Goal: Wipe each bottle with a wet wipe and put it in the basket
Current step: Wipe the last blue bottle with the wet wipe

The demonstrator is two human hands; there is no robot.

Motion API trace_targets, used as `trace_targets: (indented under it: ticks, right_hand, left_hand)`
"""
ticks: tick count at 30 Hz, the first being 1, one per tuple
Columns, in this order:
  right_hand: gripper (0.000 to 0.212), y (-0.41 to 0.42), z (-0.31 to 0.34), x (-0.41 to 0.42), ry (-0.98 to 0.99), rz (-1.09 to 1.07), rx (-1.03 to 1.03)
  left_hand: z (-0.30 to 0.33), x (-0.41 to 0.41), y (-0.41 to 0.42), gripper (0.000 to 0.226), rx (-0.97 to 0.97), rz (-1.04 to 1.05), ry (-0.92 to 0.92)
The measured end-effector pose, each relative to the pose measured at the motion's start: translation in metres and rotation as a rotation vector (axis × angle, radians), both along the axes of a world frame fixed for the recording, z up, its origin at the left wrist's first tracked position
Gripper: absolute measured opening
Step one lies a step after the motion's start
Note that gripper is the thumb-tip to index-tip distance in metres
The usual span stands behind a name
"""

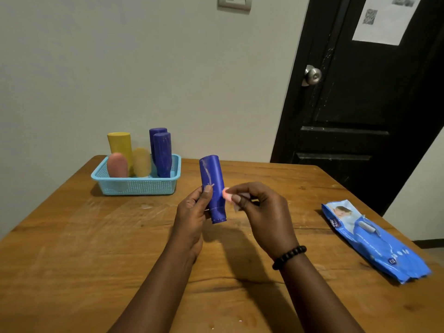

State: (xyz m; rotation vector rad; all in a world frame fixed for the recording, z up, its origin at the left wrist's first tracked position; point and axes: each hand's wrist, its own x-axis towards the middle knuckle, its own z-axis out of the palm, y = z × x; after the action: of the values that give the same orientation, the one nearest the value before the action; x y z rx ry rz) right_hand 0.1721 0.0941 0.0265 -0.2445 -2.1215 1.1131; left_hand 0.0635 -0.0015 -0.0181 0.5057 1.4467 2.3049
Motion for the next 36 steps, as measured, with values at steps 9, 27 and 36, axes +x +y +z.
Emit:
trace_targets:
  ticks: [9,27,36]
  right_hand:
    - [0.02,-0.004,-0.017,0.008,-0.188,0.104,0.178]
    - [0.015,-0.002,0.011,-0.002,-0.048,0.025,0.103]
    - [0.016,0.01,0.033,-0.04,-0.008,-0.11,0.216]
  left_hand:
    - [-0.001,-0.002,-0.003,0.02,0.078,0.013,-0.088]
    - [0.0,-0.003,0.002,0.032,0.242,0.004,-0.186]
    - [0.002,0.002,-0.001,0.04,0.305,-0.209,-0.332]
